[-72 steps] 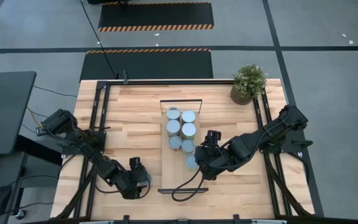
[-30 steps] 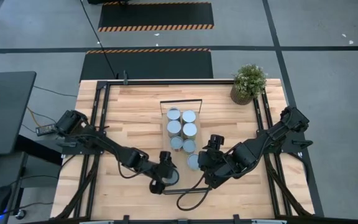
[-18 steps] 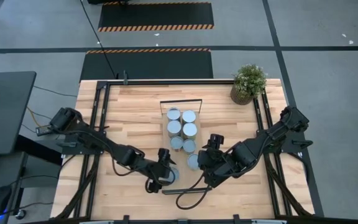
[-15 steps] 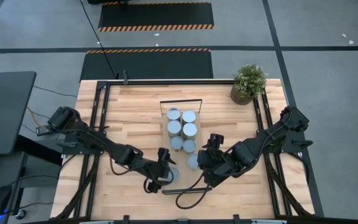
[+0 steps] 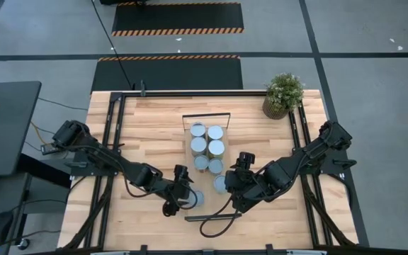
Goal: Pick and place cans onto a shelf
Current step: Put the canned tuna on the shelf
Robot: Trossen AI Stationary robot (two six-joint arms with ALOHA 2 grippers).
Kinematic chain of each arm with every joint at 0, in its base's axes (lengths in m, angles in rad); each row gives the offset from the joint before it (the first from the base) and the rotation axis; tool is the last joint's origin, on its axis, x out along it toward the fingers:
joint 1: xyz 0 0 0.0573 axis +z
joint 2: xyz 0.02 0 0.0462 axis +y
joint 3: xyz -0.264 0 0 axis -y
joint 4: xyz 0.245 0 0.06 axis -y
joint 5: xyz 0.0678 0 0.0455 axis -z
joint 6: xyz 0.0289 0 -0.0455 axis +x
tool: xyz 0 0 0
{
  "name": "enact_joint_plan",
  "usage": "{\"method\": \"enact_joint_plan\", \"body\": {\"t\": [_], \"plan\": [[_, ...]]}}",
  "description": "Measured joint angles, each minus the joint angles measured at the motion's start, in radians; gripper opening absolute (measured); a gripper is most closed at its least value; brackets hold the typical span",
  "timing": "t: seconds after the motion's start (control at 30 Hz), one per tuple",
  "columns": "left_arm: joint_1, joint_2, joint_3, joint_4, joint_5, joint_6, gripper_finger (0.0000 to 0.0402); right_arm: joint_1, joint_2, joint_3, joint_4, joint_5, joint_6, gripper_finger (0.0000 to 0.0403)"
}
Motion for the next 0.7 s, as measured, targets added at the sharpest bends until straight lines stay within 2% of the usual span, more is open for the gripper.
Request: {"method": "enact_joint_plan", "body": {"t": [0.17,0.3,0.37,0.57,0.7], "plan": [[0.005,0.0,-0.001,-0.066,-0.053,-0.019,0.0389,0.002,0.0,0.0,0.002,0.0,0.0,0.0352],[0.006,0.003,-0.001,-0.075,-0.18,-0.047,0.0388,0.002,0.0,0.0,0.002,0.0,-0.001,0.0352],[0.006,0.023,0.0,-0.069,-0.188,-0.072,0.0388,0.002,0.0,0.0,0.003,0.0,-0.001,0.0352],[-0.005,0.094,-0.001,0.13,-0.204,-0.045,0.0388,0.002,0.0,0.0,0.01,0.018,-0.02,0.0352],[-0.008,0.085,0.0,0.139,-0.262,-0.016,0.0388,0.002,0.0,0.0,0.013,0.018,-0.022,0.0352]]}}
